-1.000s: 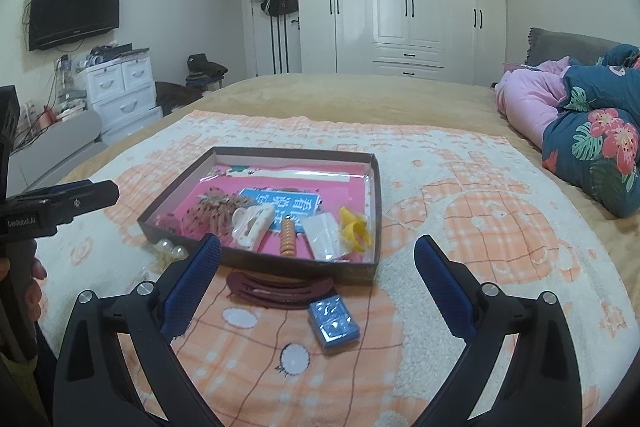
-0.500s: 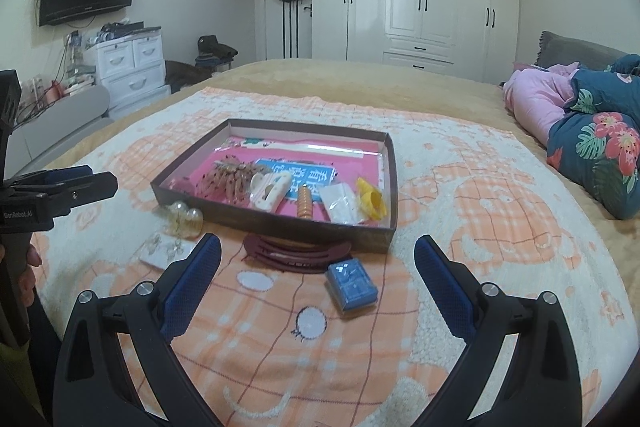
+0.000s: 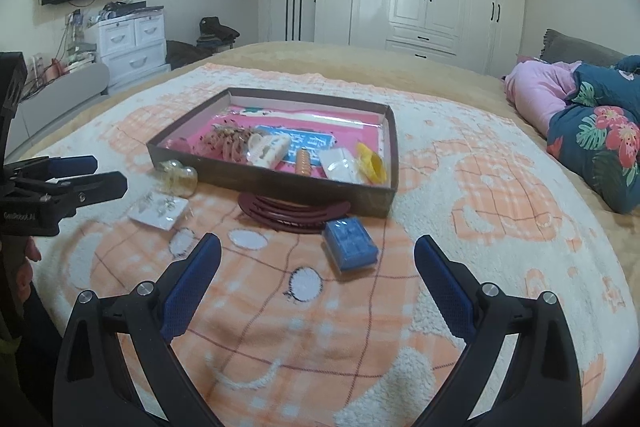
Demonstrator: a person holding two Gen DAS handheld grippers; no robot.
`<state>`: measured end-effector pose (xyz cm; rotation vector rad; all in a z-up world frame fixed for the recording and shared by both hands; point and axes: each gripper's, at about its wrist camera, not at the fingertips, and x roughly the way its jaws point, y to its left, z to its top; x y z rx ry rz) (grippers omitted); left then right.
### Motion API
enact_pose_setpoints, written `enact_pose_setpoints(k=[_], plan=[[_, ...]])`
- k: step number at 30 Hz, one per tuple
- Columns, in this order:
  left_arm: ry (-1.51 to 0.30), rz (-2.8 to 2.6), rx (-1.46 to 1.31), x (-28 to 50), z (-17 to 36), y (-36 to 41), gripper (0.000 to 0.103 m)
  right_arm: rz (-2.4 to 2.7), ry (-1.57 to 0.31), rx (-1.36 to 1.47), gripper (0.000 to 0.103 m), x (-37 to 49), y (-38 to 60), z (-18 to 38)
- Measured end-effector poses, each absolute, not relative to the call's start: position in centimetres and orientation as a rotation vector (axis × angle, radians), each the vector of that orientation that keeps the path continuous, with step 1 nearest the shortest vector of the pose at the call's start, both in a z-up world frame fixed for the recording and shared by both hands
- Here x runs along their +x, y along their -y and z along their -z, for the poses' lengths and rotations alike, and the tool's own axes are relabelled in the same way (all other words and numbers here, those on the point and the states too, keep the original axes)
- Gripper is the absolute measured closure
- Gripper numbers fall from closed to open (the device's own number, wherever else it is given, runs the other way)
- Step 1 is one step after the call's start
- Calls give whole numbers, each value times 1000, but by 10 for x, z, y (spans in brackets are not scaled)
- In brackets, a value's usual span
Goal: Organize jewelry
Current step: 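Withdraw both grippers from the tray toward the earring card and blue box, then grasp the white earring card with the left gripper while the right grasps the blue box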
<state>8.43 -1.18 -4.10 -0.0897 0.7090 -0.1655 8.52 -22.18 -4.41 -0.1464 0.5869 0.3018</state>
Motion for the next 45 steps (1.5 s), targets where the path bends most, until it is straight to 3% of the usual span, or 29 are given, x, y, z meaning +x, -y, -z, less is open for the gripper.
enact_pose_setpoints(k=[39,41,45], plan=[[-826,120,-119,128,91,24,12,-239,-833,-124,10,171,242,94],[-824,118,-117,127,91,24,12,-255,-847,-134,14,174,238,95],[-823,109,-109,127,92,24,17,-294,-848,-152,38,172,231,96]])
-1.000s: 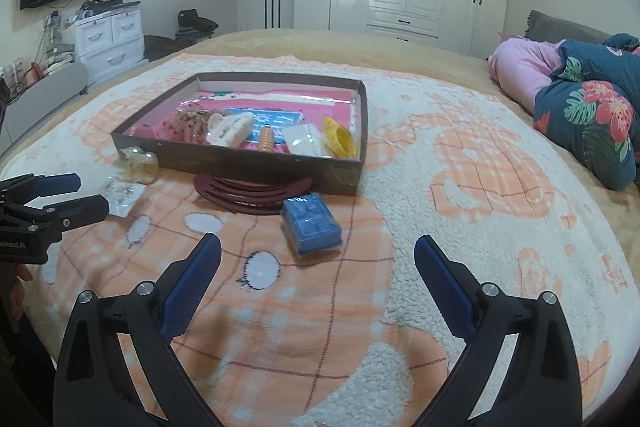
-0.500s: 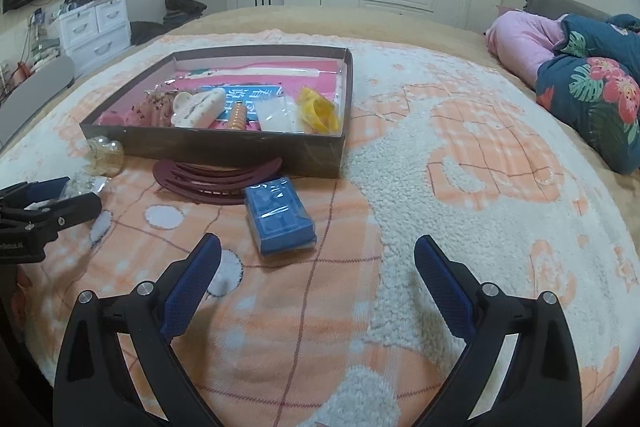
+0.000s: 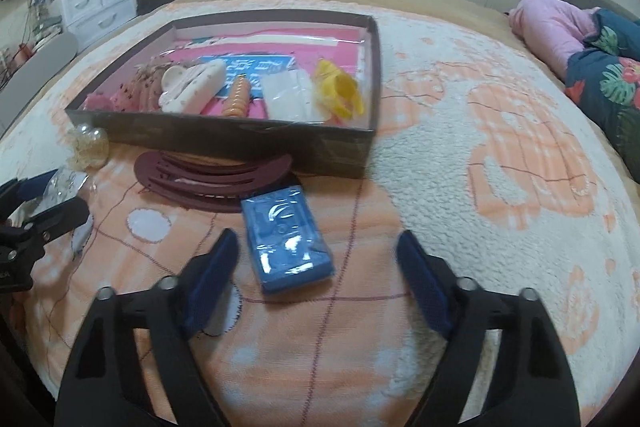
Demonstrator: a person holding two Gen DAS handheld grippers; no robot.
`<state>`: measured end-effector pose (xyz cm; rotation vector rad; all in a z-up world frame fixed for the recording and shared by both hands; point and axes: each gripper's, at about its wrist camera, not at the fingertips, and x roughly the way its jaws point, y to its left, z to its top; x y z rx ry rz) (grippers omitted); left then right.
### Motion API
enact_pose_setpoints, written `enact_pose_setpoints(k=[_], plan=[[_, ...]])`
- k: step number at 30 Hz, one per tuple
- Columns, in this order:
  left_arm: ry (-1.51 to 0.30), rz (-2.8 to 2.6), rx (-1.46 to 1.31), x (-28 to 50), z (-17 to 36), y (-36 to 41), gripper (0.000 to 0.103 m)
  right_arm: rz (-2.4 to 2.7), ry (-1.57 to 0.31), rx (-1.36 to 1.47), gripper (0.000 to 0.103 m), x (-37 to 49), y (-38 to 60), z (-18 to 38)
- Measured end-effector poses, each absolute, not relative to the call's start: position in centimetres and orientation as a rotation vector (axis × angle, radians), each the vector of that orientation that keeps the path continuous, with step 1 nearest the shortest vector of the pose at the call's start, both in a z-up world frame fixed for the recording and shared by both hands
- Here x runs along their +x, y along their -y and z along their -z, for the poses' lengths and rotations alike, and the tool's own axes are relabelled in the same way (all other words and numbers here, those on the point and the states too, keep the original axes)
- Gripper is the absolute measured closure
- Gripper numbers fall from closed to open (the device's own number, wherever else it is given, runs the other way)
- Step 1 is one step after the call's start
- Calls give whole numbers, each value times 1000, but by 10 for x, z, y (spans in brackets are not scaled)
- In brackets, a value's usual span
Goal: Organize jewelry
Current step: 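Grasp the white earring card with the left gripper while the right grasps the blue box, then carry the earring card with the left gripper while the right carries the blue box into the tray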
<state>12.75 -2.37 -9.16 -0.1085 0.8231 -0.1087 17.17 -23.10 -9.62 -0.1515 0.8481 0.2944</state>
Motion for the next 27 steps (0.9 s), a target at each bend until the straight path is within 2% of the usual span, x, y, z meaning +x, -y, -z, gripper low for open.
enact_pose_setpoints(k=[1,2,4,13,27], plan=[[-823,105,-108,127,92,23,19,-308,-847,-155,48,170,229,96],[-822,103,-107,128,92,22,22,-320,-846,-157,52,169,227,96],[-821,99,-107,127,91,21,26,-339,-839,-164,68,164,223,96],[-820,127,-99,117,88,16,42,-405,-818,-144,70,139,217,94],[-794,199,-92,99,74,14,43,-496,-757,-148,71,108,196,81]])
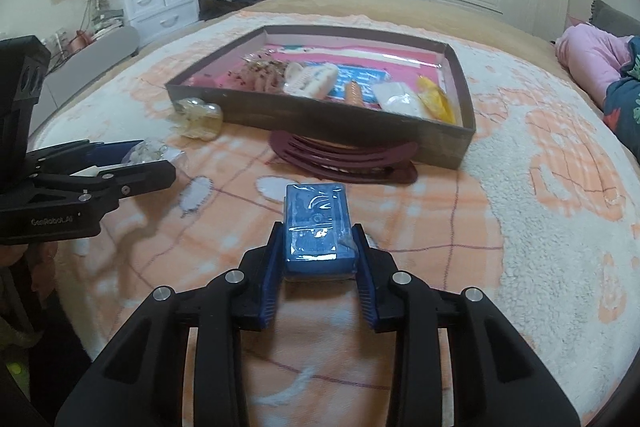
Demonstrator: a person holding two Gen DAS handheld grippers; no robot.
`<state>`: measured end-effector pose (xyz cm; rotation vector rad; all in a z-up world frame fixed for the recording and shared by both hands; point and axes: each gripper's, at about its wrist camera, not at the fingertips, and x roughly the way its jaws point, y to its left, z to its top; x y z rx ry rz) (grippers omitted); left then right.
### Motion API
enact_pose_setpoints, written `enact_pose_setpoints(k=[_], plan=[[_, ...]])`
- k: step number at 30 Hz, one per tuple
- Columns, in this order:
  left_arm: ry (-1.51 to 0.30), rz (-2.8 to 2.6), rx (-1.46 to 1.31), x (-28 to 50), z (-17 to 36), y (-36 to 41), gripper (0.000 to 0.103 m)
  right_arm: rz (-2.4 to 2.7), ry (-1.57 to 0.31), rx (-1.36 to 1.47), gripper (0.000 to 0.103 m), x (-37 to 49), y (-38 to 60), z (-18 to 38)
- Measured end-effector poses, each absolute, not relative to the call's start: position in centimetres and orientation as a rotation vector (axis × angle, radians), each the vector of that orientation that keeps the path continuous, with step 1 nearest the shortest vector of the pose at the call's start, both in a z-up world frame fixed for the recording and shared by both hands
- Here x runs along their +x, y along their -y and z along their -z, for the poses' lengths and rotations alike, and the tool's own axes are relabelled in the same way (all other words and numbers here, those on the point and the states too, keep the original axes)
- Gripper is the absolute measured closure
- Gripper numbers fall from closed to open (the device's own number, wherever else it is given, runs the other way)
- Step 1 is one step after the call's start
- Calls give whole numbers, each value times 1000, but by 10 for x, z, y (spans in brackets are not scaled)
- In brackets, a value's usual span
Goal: Organize jewelry
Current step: 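Carry the earring card with the left gripper while the right carries the blue box into the tray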
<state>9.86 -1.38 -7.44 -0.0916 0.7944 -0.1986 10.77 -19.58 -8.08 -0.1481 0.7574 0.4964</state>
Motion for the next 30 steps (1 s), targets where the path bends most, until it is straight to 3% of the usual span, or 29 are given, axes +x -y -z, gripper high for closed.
enact_pose_setpoints(k=[30], plan=[[-645,127,-241,126,32,-56,43,-467,-660,-137,72,159,161,39]])
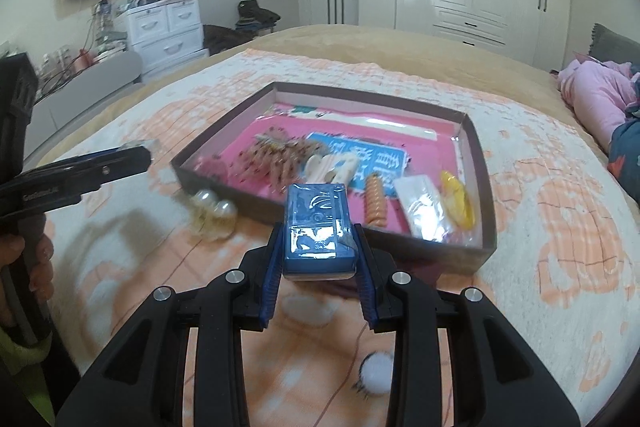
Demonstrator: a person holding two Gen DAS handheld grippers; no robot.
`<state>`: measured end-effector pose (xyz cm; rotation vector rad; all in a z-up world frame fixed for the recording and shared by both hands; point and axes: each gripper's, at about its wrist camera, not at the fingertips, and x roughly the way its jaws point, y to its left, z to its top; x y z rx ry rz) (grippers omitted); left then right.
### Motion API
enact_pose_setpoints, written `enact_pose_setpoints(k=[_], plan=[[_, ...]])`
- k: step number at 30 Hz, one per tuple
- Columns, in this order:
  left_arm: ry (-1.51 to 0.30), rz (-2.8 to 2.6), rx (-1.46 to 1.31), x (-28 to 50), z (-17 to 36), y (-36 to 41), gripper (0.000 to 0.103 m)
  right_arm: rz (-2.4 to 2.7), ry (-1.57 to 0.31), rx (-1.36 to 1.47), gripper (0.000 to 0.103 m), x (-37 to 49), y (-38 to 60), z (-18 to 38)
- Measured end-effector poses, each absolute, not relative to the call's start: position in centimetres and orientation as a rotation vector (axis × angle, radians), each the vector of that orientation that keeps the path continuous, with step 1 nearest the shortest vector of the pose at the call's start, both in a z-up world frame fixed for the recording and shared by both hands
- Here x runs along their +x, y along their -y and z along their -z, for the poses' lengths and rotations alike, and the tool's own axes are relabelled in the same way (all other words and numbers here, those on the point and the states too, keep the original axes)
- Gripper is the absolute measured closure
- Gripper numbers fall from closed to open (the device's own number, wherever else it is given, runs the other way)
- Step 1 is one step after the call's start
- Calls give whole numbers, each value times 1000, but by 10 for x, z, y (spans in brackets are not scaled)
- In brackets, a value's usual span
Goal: Organize jewelry
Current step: 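Carry the earring card with the left gripper while the right carries the blue box into the tray, then open the left gripper in the tray while the right releases the blue box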
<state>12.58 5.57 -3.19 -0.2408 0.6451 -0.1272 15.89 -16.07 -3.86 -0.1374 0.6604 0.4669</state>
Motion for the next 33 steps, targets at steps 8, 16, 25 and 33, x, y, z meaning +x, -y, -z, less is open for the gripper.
enact_pose_setpoints(k=[8,16,25,33], plan=[[-635,153,-233,156,23,-53,43,-401,-652,-122,72,188,168,34],[-640,170,-209,190,20,-46,43,-349,-665,-116,72,216,176,36],[-675,171,-212,224,32,-44,43,-315,-708,-122,72,241,177,50],[-697,167,-202,244,40,-40,43,-308,-743,-119,72,256,169,62]])
